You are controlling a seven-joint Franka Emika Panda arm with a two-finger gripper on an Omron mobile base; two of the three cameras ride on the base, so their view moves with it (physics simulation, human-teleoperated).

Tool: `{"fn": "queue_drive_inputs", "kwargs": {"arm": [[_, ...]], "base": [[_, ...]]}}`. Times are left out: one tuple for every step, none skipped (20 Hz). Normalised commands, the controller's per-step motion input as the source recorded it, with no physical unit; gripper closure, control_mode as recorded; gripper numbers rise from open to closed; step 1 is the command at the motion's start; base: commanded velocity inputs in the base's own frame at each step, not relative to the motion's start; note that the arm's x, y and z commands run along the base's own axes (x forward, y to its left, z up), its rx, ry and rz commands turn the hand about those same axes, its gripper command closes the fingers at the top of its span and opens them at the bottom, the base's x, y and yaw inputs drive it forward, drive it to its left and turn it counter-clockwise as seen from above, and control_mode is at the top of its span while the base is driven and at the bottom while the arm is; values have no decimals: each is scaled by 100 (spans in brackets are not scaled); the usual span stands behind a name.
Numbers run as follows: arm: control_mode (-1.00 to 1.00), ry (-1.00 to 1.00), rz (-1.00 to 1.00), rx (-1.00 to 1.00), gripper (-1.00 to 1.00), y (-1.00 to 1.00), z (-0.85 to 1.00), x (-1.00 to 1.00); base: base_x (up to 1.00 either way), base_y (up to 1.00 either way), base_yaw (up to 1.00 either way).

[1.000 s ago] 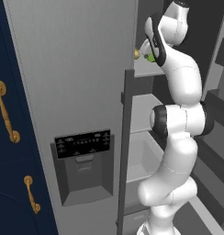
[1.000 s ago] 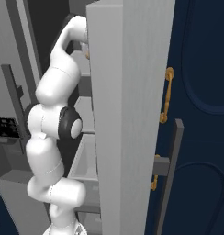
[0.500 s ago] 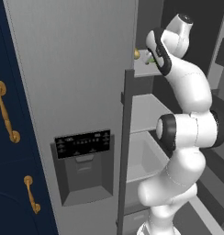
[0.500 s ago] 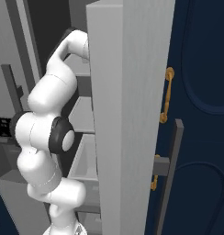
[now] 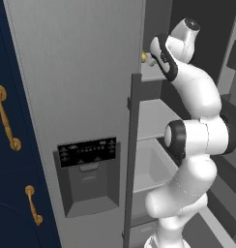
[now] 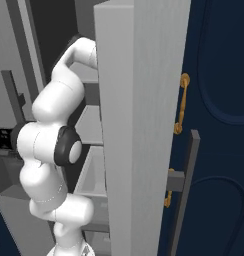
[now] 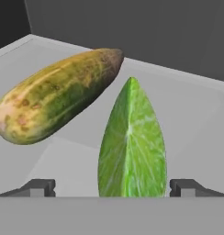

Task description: Grab a lemon wedge from the fridge and one ice cube from the ice bowl, and put them in the glass of lemonade.

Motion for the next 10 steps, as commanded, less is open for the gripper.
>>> {"fn": "queue_drive_inputs", "kwargs": {"arm": [[-100, 3, 0, 0, -100, 0, 18, 39], [-100, 4, 0, 0, -100, 0, 25, 38], [-100, 2, 0, 0, -100, 0, 31, 12], [-100, 0, 0, 0, -100, 0, 39, 0], [-100, 0, 0, 4, -100, 0, 34, 0], [-100, 0, 0, 4, -100, 0, 38, -4], [-100, 0, 0, 2, -100, 0, 44, 0], [-100, 0, 0, 2, -100, 0, 36, 0], [-100, 0, 0, 0, -100, 0, 6, 12], [-100, 0, 0, 0, -100, 0, 0, 44]], "base": [[0, 0, 0], [0, 0, 0], [0, 0, 0], [0, 0, 0], [0, 0, 0], [0, 0, 0], [0, 0, 0], [0, 0, 0], [0, 0, 0], [0, 0, 0]]}}
